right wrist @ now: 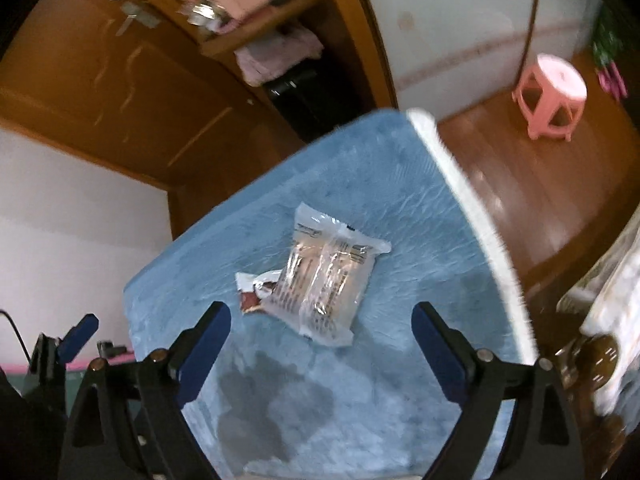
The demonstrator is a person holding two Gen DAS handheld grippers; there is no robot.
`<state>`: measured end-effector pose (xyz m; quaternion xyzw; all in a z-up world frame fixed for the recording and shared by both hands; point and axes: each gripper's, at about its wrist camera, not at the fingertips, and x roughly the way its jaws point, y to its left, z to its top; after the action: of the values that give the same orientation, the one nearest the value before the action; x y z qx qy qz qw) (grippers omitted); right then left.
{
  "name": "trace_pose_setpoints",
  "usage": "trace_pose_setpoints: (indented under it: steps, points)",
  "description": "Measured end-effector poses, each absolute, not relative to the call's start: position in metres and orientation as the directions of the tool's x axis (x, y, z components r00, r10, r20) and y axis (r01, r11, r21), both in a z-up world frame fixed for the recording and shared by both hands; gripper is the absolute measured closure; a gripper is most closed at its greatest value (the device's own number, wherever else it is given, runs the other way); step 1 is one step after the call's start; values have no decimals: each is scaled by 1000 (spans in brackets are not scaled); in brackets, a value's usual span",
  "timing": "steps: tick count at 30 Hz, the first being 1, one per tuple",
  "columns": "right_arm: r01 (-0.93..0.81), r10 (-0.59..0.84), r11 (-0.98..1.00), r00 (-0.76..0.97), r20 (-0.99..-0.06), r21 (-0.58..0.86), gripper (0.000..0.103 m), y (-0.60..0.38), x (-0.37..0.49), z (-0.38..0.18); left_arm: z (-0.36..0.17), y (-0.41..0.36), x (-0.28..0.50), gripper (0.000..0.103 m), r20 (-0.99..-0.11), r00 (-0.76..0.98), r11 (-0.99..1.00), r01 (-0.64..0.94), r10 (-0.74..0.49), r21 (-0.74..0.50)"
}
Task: Organize snacks
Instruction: 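Grasp the clear pastry pack with right gripper while left grasps the wrapped candy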
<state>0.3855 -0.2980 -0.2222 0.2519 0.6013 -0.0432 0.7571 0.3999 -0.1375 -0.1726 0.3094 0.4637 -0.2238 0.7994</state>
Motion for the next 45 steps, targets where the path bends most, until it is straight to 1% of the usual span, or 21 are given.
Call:
trace_pose_setpoints:
  steps: [2,6,10,13,14,16,18,21,26,34,40,41,43,44,45]
  points:
    - [409,241,853,239,-941,323,9,-295,398,-250,-203,-136,412,15,-878,477,680,657,-39,327]
    - [461,213,840,203,-956,285,9,-285,416,-290,-241,-128,430,15,-878,478,669,658,-15,347]
    - [474,155,855,157,-975,212,9,-271,431,-312,-262,-119,445,15,-893,449,694,650,-20,311]
    - [477,113,866,107,-988,150,9,-265,434,-325,-268,-115,451,15,-902,429,714,644,-38,276]
    - [482,118,863,93,-989,149,8,-265,433,-330,-269,-114,452,15,-905,423,719,643,-48,263]
    - [478,114,865,105,-988,151,10,-266,430,-328,-270,-115,454,15,-909,413,722,648,-64,243]
    - [447,112,883,94,-989,143,20,-266,425,-326,-269,-118,455,15,-914,398,721,658,-86,218]
    - [430,104,894,68,-992,123,22,-271,412,-323,-270,-127,452,15,-923,367,708,683,-117,182]
    - [439,128,888,41,-991,133,22,-290,386,-322,-281,-144,453,15,-939,316,672,726,-137,146]
    - [444,171,881,16,-985,160,22,-303,363,-331,-316,-166,458,15,-967,241,611,779,-84,141]
    - [441,187,880,18,-982,176,22,-312,353,-333,-323,-171,462,15,-975,204,582,805,-92,114]
    - [440,185,881,20,-982,175,22,-310,352,-333,-324,-171,463,18,-977,193,583,806,-91,105]
    - [434,176,885,22,-984,168,22,-313,350,-335,-324,-171,465,42,-981,142,580,814,-131,41]
    - [432,169,887,22,-985,162,22,-312,350,-336,-322,-171,464,49,-981,132,582,813,-144,24]
    - [431,164,889,21,-986,157,22,-309,350,-335,-320,-172,462,54,-978,158,586,809,-137,49]
